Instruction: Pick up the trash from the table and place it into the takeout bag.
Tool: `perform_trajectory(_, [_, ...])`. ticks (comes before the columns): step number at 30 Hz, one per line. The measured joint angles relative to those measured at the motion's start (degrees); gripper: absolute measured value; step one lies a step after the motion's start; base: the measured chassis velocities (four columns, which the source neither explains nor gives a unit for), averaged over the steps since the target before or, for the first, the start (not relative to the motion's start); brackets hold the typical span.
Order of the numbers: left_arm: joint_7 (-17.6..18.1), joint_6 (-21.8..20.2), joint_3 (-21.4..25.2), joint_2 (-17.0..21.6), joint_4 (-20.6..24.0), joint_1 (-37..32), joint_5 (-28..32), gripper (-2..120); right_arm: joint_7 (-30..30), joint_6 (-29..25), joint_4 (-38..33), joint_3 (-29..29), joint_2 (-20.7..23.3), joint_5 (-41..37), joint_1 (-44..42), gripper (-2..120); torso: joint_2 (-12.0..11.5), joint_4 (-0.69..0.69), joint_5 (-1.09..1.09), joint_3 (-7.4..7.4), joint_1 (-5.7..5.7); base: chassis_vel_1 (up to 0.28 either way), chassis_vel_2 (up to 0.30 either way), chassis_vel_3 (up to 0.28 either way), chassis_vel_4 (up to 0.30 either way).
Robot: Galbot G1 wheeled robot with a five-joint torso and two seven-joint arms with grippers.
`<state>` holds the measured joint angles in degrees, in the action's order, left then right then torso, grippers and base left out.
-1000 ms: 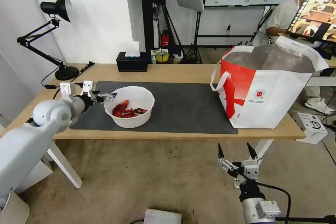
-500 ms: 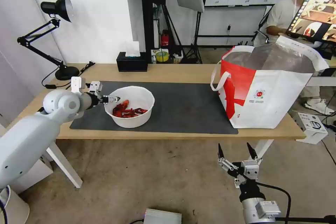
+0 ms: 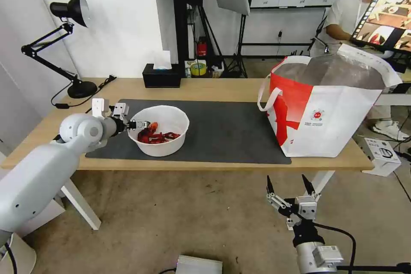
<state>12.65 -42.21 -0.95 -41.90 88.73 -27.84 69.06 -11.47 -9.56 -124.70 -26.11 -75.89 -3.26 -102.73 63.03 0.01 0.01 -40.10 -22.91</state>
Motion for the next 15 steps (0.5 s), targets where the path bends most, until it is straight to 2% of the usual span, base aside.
perform_trajectory(3, [-0.5,0.0,0.2,-0.1,0.1,-0.8,-0.1,84,0.0,0.0,0.0,0.0,0.0,0.0,0.0,100,0.0,0.0,-0.04,-0.01,-0.01,0.0,0.0,0.0,0.0])
perform_trajectory(6, [-0.7,0.0,0.3,-0.1,0.2,-1.0,-0.1,81,0.0,0.0,0.0,0.0,0.0,0.0,0.0,100,0.0,0.0,-0.06,-0.01,-0.01,0.0,0.0,0.0,0.0])
perform_trajectory(7, [-1.1,0.0,0.7,0.1,0.7,-1.3,-0.2,71,0.0,0.0,0.0,0.0,0.0,0.0,0.0,100,0.0,-0.01,-0.01,-0.01,0.0,0.0,0.0,0.0,0.0])
perform_trajectory(8, [-1.1,0.0,0.7,0.1,0.7,-1.3,-0.2,71,0.0,0.0,0.0,0.0,0.0,0.0,0.0,100,0.0,-0.01,-0.01,-0.01,0.0,0.0,0.0,0.0,0.0])
perform_trajectory(10, [-1.2,0.0,1.1,0.5,1.4,-1.8,-0.3,61,0.0,0.0,0.0,0.0,0.0,0.0,0.0,100,0.0,-0.01,-0.01,-0.01,0.0,0.0,0.0,0.0,0.0])
perform_trajectory(11, [-1.2,0.0,1.1,0.5,1.4,-1.8,-0.3,61,0.0,0.0,0.0,0.0,0.0,0.0,0.0,100,0.0,-0.01,-0.01,-0.01,0.0,0.0,0.0,0.0,0.0])
perform_trajectory(15, [-1.3,0.1,2.3,0.7,2.4,-3.5,-1.0,41,0.0,0.0,0.0,0.0,0.0,0.0,0.0,100,0.0,0.0,0.0,-0.01,0.0,0.0,0.0,0.0,0.0])
